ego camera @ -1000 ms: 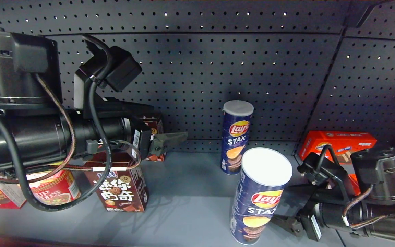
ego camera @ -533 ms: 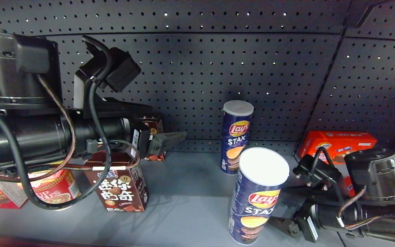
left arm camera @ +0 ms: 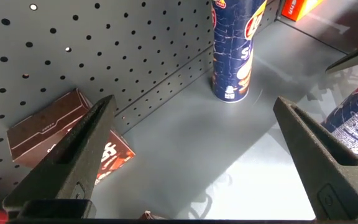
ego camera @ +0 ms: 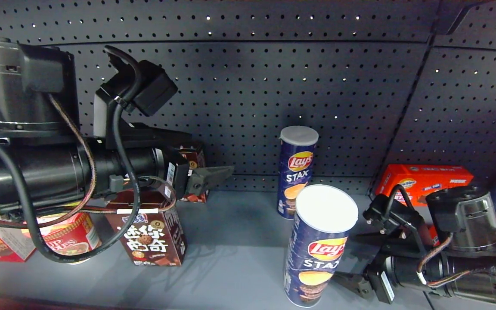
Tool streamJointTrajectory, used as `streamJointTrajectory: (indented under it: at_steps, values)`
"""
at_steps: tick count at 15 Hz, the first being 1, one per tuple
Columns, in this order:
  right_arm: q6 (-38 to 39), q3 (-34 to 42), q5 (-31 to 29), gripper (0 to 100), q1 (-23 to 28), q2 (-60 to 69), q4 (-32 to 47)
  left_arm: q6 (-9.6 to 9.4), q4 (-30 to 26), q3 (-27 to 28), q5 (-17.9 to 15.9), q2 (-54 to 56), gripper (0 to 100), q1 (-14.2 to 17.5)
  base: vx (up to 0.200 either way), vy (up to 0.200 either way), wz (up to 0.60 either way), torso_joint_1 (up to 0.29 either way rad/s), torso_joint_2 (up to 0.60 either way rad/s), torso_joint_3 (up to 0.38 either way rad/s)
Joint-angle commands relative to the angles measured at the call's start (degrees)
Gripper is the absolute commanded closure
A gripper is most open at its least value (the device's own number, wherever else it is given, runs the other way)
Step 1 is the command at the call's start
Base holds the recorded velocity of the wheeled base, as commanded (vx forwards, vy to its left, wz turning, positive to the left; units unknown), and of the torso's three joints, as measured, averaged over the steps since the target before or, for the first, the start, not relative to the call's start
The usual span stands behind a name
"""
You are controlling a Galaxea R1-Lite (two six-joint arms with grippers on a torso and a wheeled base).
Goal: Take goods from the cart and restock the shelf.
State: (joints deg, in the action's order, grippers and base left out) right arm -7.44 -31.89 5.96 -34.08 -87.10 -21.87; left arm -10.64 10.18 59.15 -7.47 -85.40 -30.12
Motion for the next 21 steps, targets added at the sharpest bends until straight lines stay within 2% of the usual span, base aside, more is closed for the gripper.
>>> streamJointTrajectory:
  at_steps: [1,14,17,21]
  values:
    - [-0.03,-0.10,0.02,0,-0.28,-0.53,-0.01,0.01,0.02,0.00,0.00,-0.12,0,-0.02,0.000,0.000,0.00,0.000,0.00,0.000]
    - [0.05,-0.01,-0.07,0,-0.19,-0.26,-0.54,0.01,0.10,-1.23,0.09,0.23,0,0.06,0.000,0.000,0.00,0.000,0.00,0.000]
    - [0.05,-0.10,0.02,0,-0.28,-0.88,-0.89,0.18,2.48,-2.28,0.00,0.14,0,0.06,0.000,0.000,0.00,0.000,0.00,0.000]
    - [-0.03,-0.37,0.02,0,-0.28,-1.32,-0.89,0.18,2.83,-2.72,0.00,0.14,0,0.15,0.000,0.000,0.00,0.000,0.00,0.000]
